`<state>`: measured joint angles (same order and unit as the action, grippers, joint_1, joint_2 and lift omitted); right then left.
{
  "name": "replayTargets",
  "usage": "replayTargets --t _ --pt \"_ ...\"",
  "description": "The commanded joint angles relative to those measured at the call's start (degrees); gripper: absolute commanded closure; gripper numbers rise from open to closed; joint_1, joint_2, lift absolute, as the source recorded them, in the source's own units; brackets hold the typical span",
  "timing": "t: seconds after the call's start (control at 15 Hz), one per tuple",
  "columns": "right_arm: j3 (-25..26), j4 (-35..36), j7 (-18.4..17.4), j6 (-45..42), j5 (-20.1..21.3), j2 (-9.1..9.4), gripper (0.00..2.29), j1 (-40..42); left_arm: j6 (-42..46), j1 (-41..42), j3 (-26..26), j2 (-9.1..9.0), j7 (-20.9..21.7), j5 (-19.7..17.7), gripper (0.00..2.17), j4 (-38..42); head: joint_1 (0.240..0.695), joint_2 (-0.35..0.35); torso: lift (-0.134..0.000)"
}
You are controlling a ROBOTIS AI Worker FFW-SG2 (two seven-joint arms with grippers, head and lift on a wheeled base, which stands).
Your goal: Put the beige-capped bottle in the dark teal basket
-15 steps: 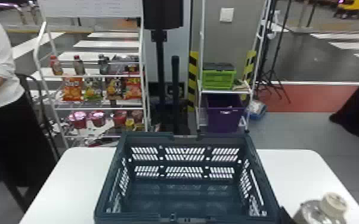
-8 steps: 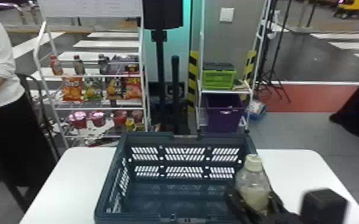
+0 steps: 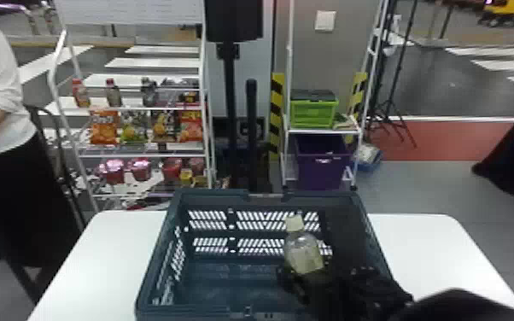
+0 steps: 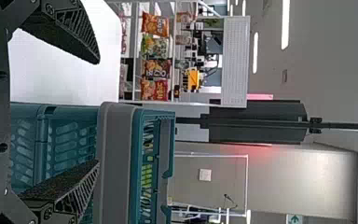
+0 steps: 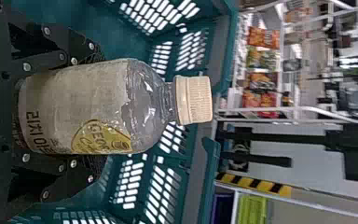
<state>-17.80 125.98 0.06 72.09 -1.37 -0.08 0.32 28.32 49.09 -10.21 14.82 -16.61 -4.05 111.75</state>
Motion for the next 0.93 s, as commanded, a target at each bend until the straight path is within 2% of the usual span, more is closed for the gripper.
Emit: replayTargets --t 0.0,0.33,0.53,0.6,0.67,0.73,0.8,0.87 --pt "-0.1 -6.2 0.0 6.8 -0.2 0.13 2.29 -6.2 -0.2 -0.4 -0.2 -0.06 -0.1 -0.2 0.13 -0.4 0.499 0.0 0.0" --pt "-0.1 -18.8 -0.2 8.0 -3.6 0.13 2.29 -14.0 -0.2 -0.6 -0.2 -0.23 -0.2 -0.5 0.13 -0.8 0.499 0.0 0.0" --pt "-0.1 -22.4 -1.1 7.7 -5.7 0.13 2.29 -15.5 -0.2 -0.6 -0.2 -0.32 -0.2 -0.5 0.13 -1.0 0.499 0.0 0.0" --pt "-0.1 -22.4 -1.2 7.9 -6.2 0.13 1.97 -15.7 -0.2 -0.5 -0.2 -0.32 -0.2 -0.5 0.13 -0.9 0.499 0.0 0.0" --pt "-0.1 -22.4 -1.5 7.9 -6.3 0.13 1.51 -15.8 -0.2 -0.5 -0.2 -0.32 -0.4 -0.4 0.13 -0.8 0.499 0.0 0.0" --pt "0.0 -22.4 -1.5 8.7 -6.5 0.13 0.59 -15.8 -0.2 -0.5 -0.2 -0.32 -0.4 -0.4 0.13 -0.8 0.499 0.0 0.0" --pt "0.0 -22.2 -1.6 10.0 -6.5 0.13 0.0 -15.7 -0.2 -0.5 -0.2 -0.32 -0.4 -0.4 0.13 -0.8 0.499 0.0 0.0" --pt "0.1 -22.0 -1.6 10.0 -6.5 0.13 0.0 -15.6 -0.2 -0.5 -0.2 -0.32 -0.4 -0.4 0.13 -0.7 0.499 0.0 0.0"
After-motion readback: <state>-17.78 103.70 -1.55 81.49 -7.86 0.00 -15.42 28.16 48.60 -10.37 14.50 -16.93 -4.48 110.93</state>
